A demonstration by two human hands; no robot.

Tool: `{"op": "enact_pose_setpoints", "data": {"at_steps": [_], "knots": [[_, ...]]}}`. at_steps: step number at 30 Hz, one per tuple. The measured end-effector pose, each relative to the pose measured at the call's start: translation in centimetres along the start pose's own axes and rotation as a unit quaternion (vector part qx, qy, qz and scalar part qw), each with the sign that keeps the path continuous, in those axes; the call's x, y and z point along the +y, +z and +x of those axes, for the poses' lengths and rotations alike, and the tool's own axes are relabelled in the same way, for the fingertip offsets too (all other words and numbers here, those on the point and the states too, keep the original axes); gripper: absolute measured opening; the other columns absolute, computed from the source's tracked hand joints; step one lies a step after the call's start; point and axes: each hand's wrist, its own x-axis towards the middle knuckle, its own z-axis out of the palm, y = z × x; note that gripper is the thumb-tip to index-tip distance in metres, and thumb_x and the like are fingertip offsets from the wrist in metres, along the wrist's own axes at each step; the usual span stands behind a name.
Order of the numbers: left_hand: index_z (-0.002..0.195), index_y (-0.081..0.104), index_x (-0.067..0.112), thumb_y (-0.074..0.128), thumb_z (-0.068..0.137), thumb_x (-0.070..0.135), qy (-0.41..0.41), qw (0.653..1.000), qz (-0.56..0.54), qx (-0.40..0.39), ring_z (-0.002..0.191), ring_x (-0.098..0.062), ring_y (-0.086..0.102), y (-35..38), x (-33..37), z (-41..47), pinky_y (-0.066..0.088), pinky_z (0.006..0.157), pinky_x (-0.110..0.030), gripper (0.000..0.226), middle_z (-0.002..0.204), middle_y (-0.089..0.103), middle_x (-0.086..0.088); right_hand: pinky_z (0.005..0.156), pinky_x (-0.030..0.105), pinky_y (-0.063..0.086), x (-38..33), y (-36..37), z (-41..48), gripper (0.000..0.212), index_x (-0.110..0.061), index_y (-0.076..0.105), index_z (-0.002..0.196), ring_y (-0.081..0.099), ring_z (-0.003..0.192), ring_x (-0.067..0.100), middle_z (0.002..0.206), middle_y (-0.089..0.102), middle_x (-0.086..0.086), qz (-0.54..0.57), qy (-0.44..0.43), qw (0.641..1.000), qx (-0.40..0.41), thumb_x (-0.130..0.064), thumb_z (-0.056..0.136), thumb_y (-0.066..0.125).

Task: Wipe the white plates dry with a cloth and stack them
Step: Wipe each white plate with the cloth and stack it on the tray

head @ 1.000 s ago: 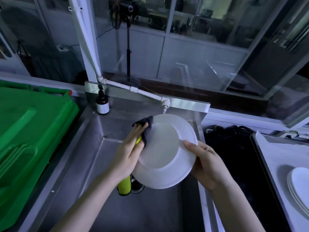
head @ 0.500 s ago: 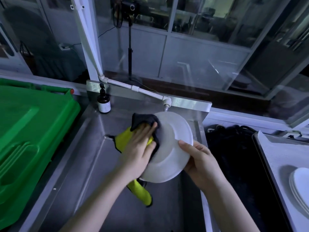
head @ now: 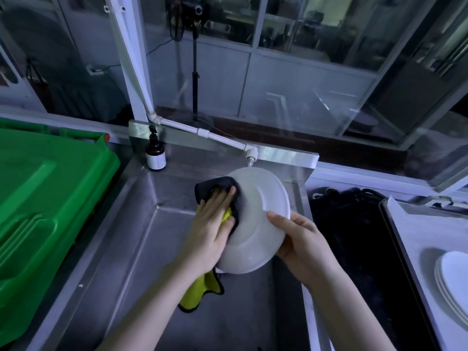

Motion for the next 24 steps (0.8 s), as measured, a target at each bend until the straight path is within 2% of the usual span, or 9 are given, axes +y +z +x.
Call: {"op": "enact_pose_setpoints", "data": {"at_steps": [3,6,9,13,14,17,18,21,24], "knots": [[0.145,0.026,0.034,0.040,0.097,0.020,-0.013,1.000,-0.013,0.017,0.145,-0.006,0.022,-0.1,-0.7,-1.4,0.010,0.119,-0.019,0.051,0.151,0.024,0.015,0.069,0.031,0.059,-0.8,-0.6,0.1,0.023,-0.003,0.077,0.090,0.072,0.081,0.024,0.096,0.075,0.019,0.023,-0.021,0.999,0.021,-0.018,0.074,0.070],[0.147,0.024,0.038,0.034,0.101,0.027,0.027,0.999,-0.008,-0.017,0.144,0.007,0.014,0.4,0.3,-3.2,0.007,0.120,-0.023,0.049,0.153,0.025,0.018,0.072,0.031,0.060,-0.7,-0.7,0.5,0.025,-0.002,0.075,0.095,0.073,0.084,0.024,0.098,0.075,0.019,0.044,-0.019,0.998,0.029,-0.017,0.076,0.068],[0.151,0.018,0.038,0.031,0.101,0.031,0.082,0.996,0.020,-0.041,0.147,0.005,0.010,1.3,1.9,-3.0,0.002,0.120,-0.023,0.053,0.158,0.027,0.013,0.071,0.031,0.060,0.2,-0.2,0.8,0.020,-0.007,0.079,0.089,0.072,0.081,0.025,0.093,0.075,0.018,0.037,0.005,0.999,0.023,-0.018,0.077,0.067],[0.147,0.021,0.033,0.033,0.099,0.032,0.063,0.998,0.005,-0.013,0.142,0.015,0.008,1.2,1.5,-0.3,0.001,0.119,-0.016,0.050,0.152,0.023,0.016,0.076,0.036,0.059,1.5,0.0,0.6,0.024,-0.006,0.079,0.095,0.072,0.086,0.027,0.100,0.073,0.021,0.041,0.026,0.999,0.002,-0.018,0.077,0.068],[0.146,0.021,0.034,0.034,0.099,0.032,0.044,0.999,0.007,-0.010,0.143,0.012,0.010,1.0,0.8,0.2,0.002,0.119,-0.017,0.049,0.153,0.024,0.014,0.077,0.036,0.059,1.6,-0.1,0.5,0.024,-0.005,0.078,0.096,0.072,0.088,0.028,0.102,0.073,0.022,0.044,0.023,0.999,0.001,-0.017,0.077,0.068],[0.146,0.023,0.030,0.037,0.098,0.028,-0.005,1.000,0.021,-0.014,0.148,-0.014,0.023,0.4,-1.3,0.7,0.012,0.123,-0.037,0.050,0.157,0.031,0.000,0.078,0.035,0.060,1.1,-0.9,0.4,0.024,-0.004,0.079,0.096,0.073,0.091,0.028,0.106,0.073,0.023,0.058,0.007,0.998,0.017,-0.015,0.077,0.069],[0.147,0.024,0.030,0.036,0.098,0.029,-0.010,1.000,0.022,-0.016,0.148,-0.017,0.025,0.3,-1.5,0.5,0.013,0.123,-0.038,0.050,0.156,0.033,0.000,0.078,0.035,0.060,0.8,-1.2,0.4,0.024,-0.004,0.078,0.096,0.073,0.091,0.028,0.107,0.074,0.022,0.061,-0.001,0.998,0.022,-0.015,0.077,0.069],[0.147,0.025,0.032,0.032,0.097,0.033,0.031,0.999,0.024,-0.022,0.146,-0.012,0.026,0.3,-0.5,-1.2,0.006,0.120,-0.021,0.050,0.152,0.033,0.008,0.074,0.032,0.061,0.1,-2.0,0.4,0.024,-0.005,0.078,0.096,0.073,0.091,0.026,0.106,0.074,0.020,0.076,-0.020,0.996,0.034,-0.017,0.077,0.069],[0.152,0.025,0.031,0.032,0.101,0.031,0.111,0.992,0.054,-0.038,0.146,0.000,0.017,1.4,1.5,-2.9,0.006,0.121,-0.024,0.052,0.154,0.028,0.015,0.073,0.033,0.061,0.0,-2.4,0.5,0.029,-0.003,0.075,0.102,0.073,0.093,0.028,0.107,0.074,0.021,0.073,-0.027,0.996,0.035,-0.019,0.079,0.068]]}}
